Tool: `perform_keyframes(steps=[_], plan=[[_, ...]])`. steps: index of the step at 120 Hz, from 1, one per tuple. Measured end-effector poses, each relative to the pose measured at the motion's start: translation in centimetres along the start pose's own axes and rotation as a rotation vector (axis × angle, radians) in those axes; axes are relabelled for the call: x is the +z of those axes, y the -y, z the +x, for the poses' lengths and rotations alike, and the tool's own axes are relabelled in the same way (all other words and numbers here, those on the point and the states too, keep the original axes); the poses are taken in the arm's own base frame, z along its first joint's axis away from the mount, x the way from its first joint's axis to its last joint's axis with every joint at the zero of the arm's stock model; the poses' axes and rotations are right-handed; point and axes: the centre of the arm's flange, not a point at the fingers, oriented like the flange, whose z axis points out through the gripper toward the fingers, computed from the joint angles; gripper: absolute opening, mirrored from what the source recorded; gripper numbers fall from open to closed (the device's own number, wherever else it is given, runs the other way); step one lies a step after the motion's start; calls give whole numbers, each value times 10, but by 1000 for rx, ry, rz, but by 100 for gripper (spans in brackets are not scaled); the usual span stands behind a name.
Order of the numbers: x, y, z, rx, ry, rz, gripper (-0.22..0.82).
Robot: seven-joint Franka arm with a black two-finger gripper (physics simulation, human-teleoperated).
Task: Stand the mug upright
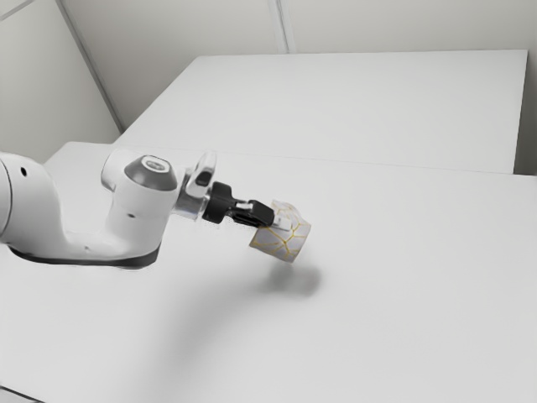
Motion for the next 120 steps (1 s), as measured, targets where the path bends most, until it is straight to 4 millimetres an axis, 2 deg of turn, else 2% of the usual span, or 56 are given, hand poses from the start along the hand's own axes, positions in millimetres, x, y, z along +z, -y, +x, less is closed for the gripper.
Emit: perform_keyframes(steps=[26,42,60,76,97,120], plan=[[-25,-39,54,331,294,217,-12],[-30,-48,60,424,509,404,-12],[-33,-38,46,395,658,579,-12],[-35,-25,17,338,718,706,-12],[-26,-9,-21,276,671,791,-12],[-19,2,-43,233,545,835,-12]])
